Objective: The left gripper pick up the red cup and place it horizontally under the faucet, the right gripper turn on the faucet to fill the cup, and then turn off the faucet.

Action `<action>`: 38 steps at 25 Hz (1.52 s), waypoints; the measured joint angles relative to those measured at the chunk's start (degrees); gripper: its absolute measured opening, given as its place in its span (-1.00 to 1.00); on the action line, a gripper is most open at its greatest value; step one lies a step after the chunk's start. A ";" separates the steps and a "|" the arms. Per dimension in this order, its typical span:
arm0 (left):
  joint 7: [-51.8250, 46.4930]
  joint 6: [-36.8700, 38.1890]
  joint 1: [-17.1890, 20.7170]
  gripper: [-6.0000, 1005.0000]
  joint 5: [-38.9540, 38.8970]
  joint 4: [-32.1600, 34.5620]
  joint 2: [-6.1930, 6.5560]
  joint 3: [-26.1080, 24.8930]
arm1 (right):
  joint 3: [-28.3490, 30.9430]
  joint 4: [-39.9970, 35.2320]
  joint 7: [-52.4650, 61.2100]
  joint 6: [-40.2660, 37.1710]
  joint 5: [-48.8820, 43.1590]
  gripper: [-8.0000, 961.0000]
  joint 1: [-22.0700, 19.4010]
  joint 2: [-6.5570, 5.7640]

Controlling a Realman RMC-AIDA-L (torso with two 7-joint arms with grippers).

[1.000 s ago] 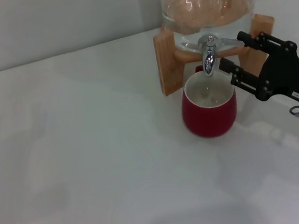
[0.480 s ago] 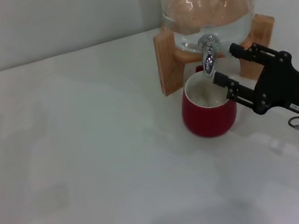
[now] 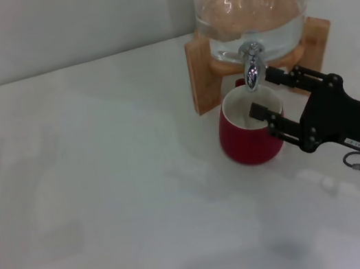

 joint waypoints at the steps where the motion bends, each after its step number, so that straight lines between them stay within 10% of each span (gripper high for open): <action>1: -0.01 -0.24 0.05 0.76 0.00 0.02 -0.01 0.00 | -0.21 0.00 0.00 0.07 0.00 0.26 0.00 0.05; 38: -0.09 -1.39 0.30 0.76 0.03 0.53 -0.08 -0.07 | -2.67 0.70 0.00 3.69 0.03 0.26 -3.69 -0.18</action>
